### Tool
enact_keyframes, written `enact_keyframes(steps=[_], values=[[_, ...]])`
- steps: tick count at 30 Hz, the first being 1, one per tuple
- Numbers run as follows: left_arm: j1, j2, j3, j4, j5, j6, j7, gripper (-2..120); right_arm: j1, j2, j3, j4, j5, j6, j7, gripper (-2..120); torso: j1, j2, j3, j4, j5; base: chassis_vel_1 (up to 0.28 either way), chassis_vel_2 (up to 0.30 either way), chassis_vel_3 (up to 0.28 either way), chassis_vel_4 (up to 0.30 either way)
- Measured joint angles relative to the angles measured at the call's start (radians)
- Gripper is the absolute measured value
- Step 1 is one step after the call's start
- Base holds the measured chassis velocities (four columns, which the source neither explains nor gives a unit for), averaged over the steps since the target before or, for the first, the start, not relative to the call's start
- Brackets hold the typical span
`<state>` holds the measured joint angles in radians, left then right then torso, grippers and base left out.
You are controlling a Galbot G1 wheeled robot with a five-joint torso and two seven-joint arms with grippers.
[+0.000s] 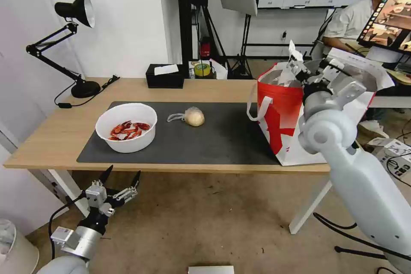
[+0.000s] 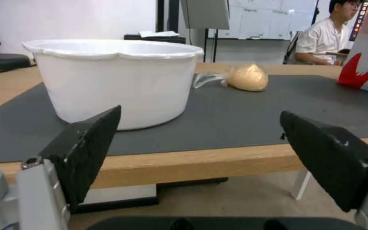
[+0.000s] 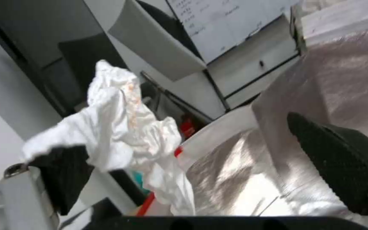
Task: Pick up the trash from the table and place it into the takeout bag.
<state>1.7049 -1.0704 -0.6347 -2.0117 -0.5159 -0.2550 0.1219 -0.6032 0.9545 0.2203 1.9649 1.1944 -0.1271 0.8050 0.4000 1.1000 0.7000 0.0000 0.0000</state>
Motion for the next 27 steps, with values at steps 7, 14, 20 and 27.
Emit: enact_keyframes(steps=[7,14,20,27], values=[[0.000,-0.003,0.004,0.002,0.001,0.000,0.000,100,0.030,-0.004,0.017,0.012,0.151,0.010,0.063,100,0.000,0.000,0.000,0.0000,-0.0001,0.000,0.000,0.000,0.000],[0.000,-0.003,0.005,0.002,0.002,0.000,0.000,100,0.066,-0.004,0.037,0.021,0.317,0.050,0.120,100,0.000,0.000,0.000,0.0000,0.0000,0.000,0.000,0.000,0.000],[0.000,-0.003,0.005,0.002,0.002,0.000,0.000,100,0.081,-0.004,0.051,0.023,0.410,0.072,0.125,100,0.000,0.000,0.000,0.0000,0.0000,0.000,0.000,0.000,0.000],[0.000,-0.004,0.005,0.003,0.002,0.000,0.000,100,0.094,-0.006,0.049,0.023,0.391,0.032,0.169,100,0.000,0.000,0.000,0.0000,0.0000,0.000,0.000,0.000,0.000]])
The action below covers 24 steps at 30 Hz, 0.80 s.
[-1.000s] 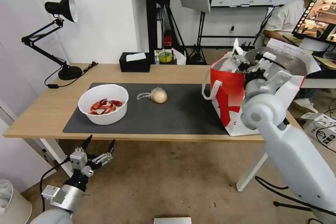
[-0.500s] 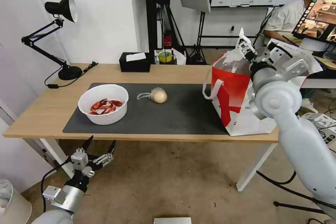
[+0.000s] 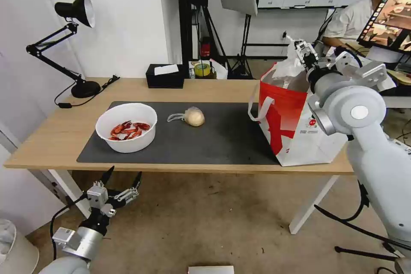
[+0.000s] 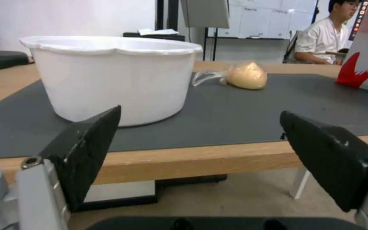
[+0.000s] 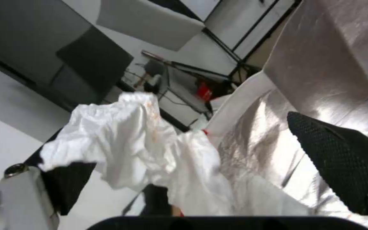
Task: Pick up the trash from the table and place it into the takeout bag.
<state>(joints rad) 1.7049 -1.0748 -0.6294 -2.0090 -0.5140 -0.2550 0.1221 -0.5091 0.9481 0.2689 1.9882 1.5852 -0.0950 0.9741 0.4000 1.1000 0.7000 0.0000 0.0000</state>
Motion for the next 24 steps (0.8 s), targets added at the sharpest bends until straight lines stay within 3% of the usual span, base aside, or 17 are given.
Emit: enact_keyframes(steps=[9,16,22,24], values=[[0.000,-0.002,0.000,0.001,0.000,0.000,0.001,100,0.012,-0.016,-0.002,-0.005,-0.040,-0.068,0.024,100,0.000,0.000,0.000,0.0000,0.0000,0.000,0.000,0.000,0.000],[0.001,-0.007,0.001,0.001,0.003,-0.001,0.001,100,0.036,-0.063,-0.018,0.005,-0.060,-0.234,0.090,100,0.000,0.000,0.000,0.0000,0.0001,0.000,0.000,0.000,0.000],[0.002,-0.008,-0.001,-0.005,0.003,-0.001,0.001,100,0.125,-0.159,-0.044,0.000,0.071,-0.460,0.222,100,0.000,0.000,0.000,-0.0001,0.0001,0.000,0.000,0.000,0.000],[0.002,-0.007,-0.001,-0.005,0.003,-0.001,0.001,100,0.132,-0.167,-0.048,-0.002,0.082,-0.478,0.232,100,0.000,0.000,0.000,-0.0001,0.0001,0.000,0.000,0.000,0.000]])
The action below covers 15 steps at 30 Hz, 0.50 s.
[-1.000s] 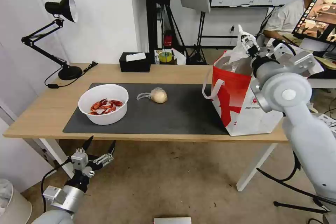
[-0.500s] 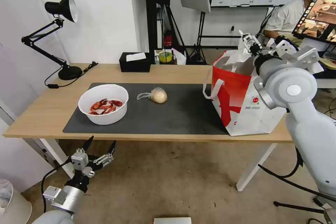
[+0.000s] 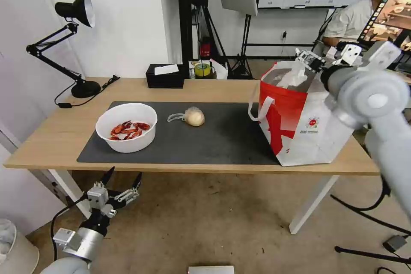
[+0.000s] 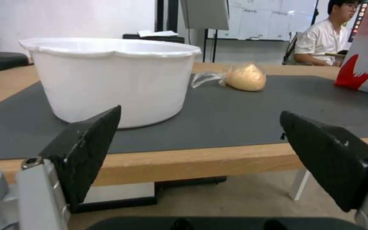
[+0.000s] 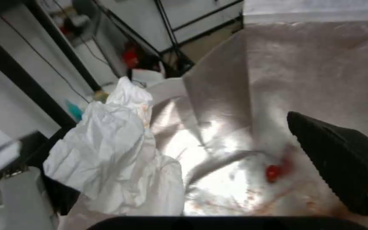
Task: Pick up the trash from the table and place it into the takeout bag.
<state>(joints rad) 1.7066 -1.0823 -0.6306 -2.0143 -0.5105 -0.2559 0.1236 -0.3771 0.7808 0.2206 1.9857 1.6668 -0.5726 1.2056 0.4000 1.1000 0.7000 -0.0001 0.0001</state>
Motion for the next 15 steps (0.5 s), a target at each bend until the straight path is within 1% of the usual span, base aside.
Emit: enact_keyframes(steps=[2,3,5,7,10,15], values=[[0.001,0.000,-0.001,-0.003,0.000,0.000,0.000,100,0.033,-0.029,-0.022,-0.015,0.053,-0.055,0.032,100,0.000,0.000,0.000,0.0000,0.0000,0.000,0.000,0.000,0.000],[0.001,0.000,-0.001,-0.003,0.000,0.000,0.000,100,0.033,-0.029,-0.022,-0.015,0.053,-0.055,0.032,100,0.000,0.000,0.000,0.0000,0.0000,0.000,0.000,0.000,0.000],[0.004,0.000,-0.004,-0.007,0.000,0.000,0.000,100,0.062,-0.048,-0.045,-0.025,0.104,-0.089,0.053,100,0.000,0.000,0.000,0.0001,0.0000,0.000,0.000,0.000,0.000],[0.006,0.000,-0.005,-0.008,0.000,0.000,0.000,100,0.072,-0.054,-0.054,-0.028,0.123,-0.098,0.059,100,0.000,0.000,0.000,0.0000,0.0000,0.000,0.000,0.000,0.000],[0.011,-0.001,-0.008,-0.011,0.000,-0.001,0.001,100,0.117,-0.067,-0.090,-0.048,0.197,-0.121,0.077,100,0.000,0.000,0.000,0.0001,-0.0001,0.000,0.000,0.000,0.000],[0.013,-0.004,-0.009,-0.014,0.001,-0.001,0.001,100,0.160,-0.075,-0.131,-0.070,0.227,-0.149,0.078,100,0.000,0.000,0.000,0.0001,-0.0001,0.000,0.000,0.000,0.000]])
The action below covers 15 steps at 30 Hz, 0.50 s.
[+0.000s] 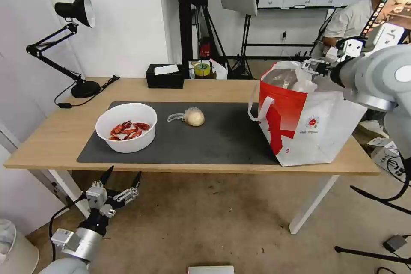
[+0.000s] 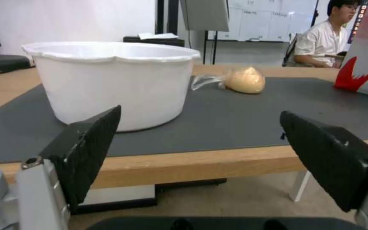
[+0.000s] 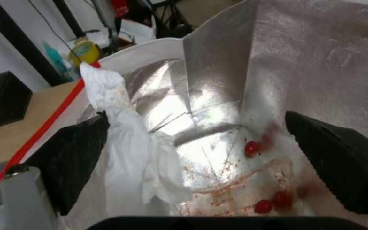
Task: Pick up the trash from the table and place it into the takeout bag.
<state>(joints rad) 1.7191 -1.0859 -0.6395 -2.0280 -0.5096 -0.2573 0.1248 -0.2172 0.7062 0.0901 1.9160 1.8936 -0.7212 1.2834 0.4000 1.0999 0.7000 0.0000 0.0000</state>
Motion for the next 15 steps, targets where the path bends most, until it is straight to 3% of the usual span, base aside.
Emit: enact_keyframes(steps=[15], values=[[0.007,0.008,-0.007,-0.010,-0.001,-0.002,0.000,100,0.058,-0.011,-0.061,-0.016,0.046,-0.004,0.028,100,0.000,0.000,0.000,0.0001,0.0000,0.000,0.000,0.000,0.000]])
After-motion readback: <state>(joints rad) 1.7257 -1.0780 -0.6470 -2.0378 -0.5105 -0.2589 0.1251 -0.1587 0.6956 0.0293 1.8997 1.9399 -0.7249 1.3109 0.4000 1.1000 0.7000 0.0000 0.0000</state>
